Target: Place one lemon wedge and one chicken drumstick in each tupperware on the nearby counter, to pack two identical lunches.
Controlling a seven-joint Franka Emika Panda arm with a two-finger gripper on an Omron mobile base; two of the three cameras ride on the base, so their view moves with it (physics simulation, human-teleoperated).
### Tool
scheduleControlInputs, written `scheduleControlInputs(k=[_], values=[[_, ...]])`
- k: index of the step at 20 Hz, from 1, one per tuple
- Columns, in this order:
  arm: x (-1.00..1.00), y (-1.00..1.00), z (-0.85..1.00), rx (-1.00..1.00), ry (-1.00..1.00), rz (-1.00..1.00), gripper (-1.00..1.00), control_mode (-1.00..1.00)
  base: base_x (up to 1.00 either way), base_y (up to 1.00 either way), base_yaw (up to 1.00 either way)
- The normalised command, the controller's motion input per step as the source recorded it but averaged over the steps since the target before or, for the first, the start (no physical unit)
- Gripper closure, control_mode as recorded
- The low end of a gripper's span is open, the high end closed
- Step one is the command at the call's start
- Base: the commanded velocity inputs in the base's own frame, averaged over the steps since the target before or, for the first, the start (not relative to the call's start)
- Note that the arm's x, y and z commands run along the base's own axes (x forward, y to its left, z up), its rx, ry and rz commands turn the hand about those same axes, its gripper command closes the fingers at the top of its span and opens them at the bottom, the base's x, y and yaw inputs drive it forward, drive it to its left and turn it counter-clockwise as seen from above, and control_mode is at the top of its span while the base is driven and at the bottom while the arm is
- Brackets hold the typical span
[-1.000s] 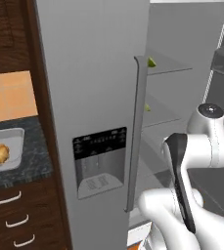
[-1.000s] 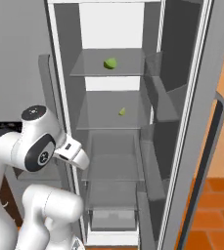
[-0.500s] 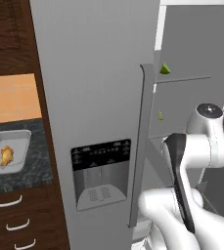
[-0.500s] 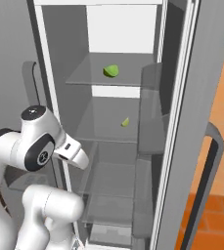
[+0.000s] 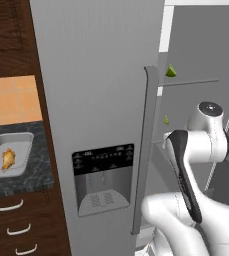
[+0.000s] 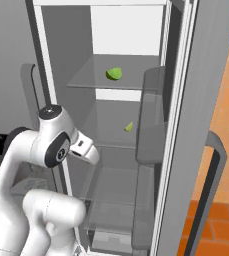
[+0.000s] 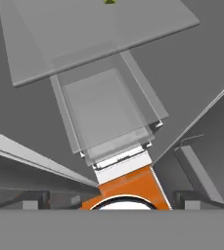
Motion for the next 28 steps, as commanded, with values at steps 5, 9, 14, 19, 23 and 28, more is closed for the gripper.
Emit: scheduleControlInputs(k=[5, 9, 14, 19, 23, 28], values=[[0.79, -0.38, 0.00, 0.00, 0.00, -0.01, -1.00, -1.00, 0.00, 0.00, 0.00], [0.64, -0.32, -0.11, 0.00, 0.00, 0.00, -1.00, -1.00, 0.00, 0.00, 0.00], [0.71, -0.24, -0.26, 0.00, 0.00, 0.00, -1.00, -1.00, 0.00, 0.00, 0.00], [0.80, -0.01, -0.26, 0.00, 0.00, 0.00, -1.00, -1.00, 0.00, 0.00, 0.00], [0.70, -0.17, -0.02, 0.00, 0.00, 0.00, -1.00, -1.00, 0.00, 0.00, 0.00], [0.59, -0.24, -0.09, 0.00, 0.00, 0.00, -1.00, -1.00, 0.00, 0.00, 0.00]])
